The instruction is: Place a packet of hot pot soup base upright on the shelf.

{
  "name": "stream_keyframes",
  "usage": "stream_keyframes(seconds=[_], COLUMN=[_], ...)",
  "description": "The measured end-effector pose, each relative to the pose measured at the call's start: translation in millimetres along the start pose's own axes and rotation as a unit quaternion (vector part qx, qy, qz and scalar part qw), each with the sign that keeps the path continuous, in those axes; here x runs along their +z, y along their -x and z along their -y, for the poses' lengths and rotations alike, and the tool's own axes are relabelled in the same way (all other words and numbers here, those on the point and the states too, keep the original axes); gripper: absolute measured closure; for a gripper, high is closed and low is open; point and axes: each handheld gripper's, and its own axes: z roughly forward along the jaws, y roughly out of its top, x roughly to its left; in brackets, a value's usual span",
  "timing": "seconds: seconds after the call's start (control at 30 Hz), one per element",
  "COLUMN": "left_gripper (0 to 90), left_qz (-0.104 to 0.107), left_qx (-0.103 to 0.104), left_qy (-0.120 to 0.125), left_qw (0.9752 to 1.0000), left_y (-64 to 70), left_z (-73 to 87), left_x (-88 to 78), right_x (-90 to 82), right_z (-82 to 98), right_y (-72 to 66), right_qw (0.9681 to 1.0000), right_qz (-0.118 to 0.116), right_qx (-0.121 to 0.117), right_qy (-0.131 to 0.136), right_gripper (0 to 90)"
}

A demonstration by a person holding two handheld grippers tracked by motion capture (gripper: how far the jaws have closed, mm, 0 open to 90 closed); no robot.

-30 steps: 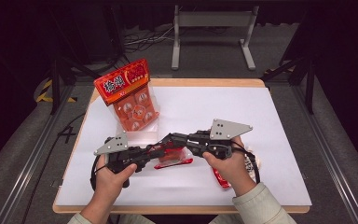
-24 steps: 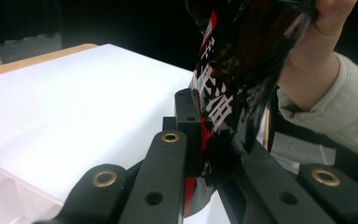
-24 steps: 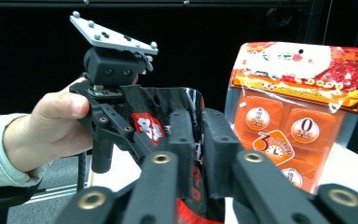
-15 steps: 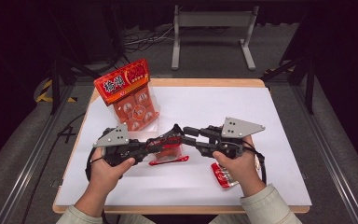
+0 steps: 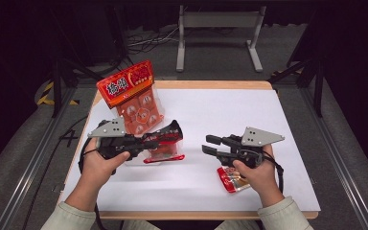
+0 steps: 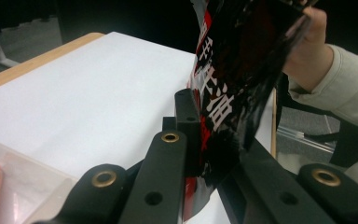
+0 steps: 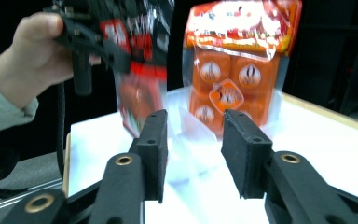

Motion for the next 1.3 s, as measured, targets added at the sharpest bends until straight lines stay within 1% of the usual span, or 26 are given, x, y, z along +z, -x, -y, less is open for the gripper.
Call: stream_keyframes(seconds=[0.07, 0.1, 0.13, 0.27, 0.3, 0.4, 0.43, 0.53, 0.6, 0.67, 0.8, 0.87, 0.9, 0.93, 1.07, 1.2, 1.27, 1.3], left_gripper=[90.0, 90.0, 90.0, 90.0, 90.0, 90.0, 90.0, 90.0, 90.0, 90.0, 90.0, 89.9, 90.0, 89.9, 90.0, 89.9, 89.9, 90.0], left_qz=[-0.006, -0.007, -0.009, -0.018, -0.021, -0.027, -0.028, -0.033, -0.036, -0.044, -0.053, -0.058, -0.062, -0.064, -0.074, -0.073, -0.072, -0.072], left_qx=[0.003, 0.002, 0.008, 0.007, 0.011, 0.012, 0.009, 0.012, 0.008, 0.015, 0.010, 0.010, 0.006, 0.011, 0.008, 0.014, 0.021, 0.024], left_qy=[-0.001, 0.000, 0.000, 0.006, 0.006, 0.005, 0.007, 0.005, 0.004, 0.003, 0.004, 0.001, -0.001, -0.003, -0.010, -0.015, -0.019, -0.016], left_qw=[1.0000, 1.0000, 0.9999, 0.9998, 0.9997, 0.9996, 0.9996, 0.9994, 0.9993, 0.9989, 0.9985, 0.9983, 0.9980, 0.9979, 0.9972, 0.9971, 0.9970, 0.9970], left_y=[-4.2, -5.3, -7.9, -13.9, -16.1, -21.9, -23.2, -29.6, -32.1, -35.9, -42.7, -46.6, -48.8, -50.8, -56.9, -61.2, -62.1, -62.9], left_z=[-0.8, -1.1, -1.9, -3.0, -3.2, -3.0, -2.5, -1.0, 0.4, 1.9, 5.1, 6.4, 7.5, 7.9, 10.6, 12.1, 12.3, 12.7], left_x=[-3.4, -4.6, -7.1, -14.5, -16.5, -22.1, -23.6, -29.6, -32.0, -34.1, -37.8, -39.6, -40.4, -41.0, -42.1, -40.9, -40.5, -40.8], right_x=[-2.0, -2.3, -2.5, -1.3, -1.3, -1.1, -1.2, -2.5, -3.7, -5.6, -10.0, -13.8, -15.1, -17.5, -24.4, -29.0, -30.8, -31.5], right_z=[4.3, 5.8, 6.0, 6.4, 6.4, 7.1, 7.1, 6.7, 6.7, 6.7, 6.2, 5.7, 5.5, 5.2, 4.2, 3.9, 3.7, 3.5], right_y=[2.1, 3.2, 3.5, 3.1, 3.1, 3.6, 3.7, 4.3, 4.9, 6.5, 9.6, 11.3, 11.9, 12.9, 15.9, 18.1, 19.0, 19.4], right_qw=[1.0000, 0.9999, 0.9997, 0.9998, 0.9998, 0.9996, 0.9997, 0.9997, 0.9997, 0.9996, 0.9994, 0.9993, 0.9992, 0.9991, 0.9987, 0.9983, 0.9982, 0.9981], right_qz=[0.004, 0.013, 0.019, 0.017, 0.017, 0.020, 0.020, 0.022, 0.024, 0.027, 0.033, 0.038, 0.040, 0.043, 0.051, 0.057, 0.059, 0.060], right_qx=[0.007, 0.000, -0.005, -0.006, -0.006, -0.007, -0.007, -0.004, -0.002, 0.000, 0.000, 0.000, 0.000, 0.001, 0.004, 0.006, 0.008, 0.009], right_qy=[-0.001, -0.007, -0.012, -0.013, -0.013, -0.016, -0.016, -0.012, -0.010, -0.009, -0.006, -0.004, -0.003, -0.001, 0.005, 0.008, 0.009, 0.012], right_gripper=[56.0, 55.1, 55.0, 54.4, 54.4, 54.1, 53.9, 52.1, 51.2, 50.4, 49.0, 48.9, 48.9, 48.9, 48.9, 48.6, 48.5, 48.4])
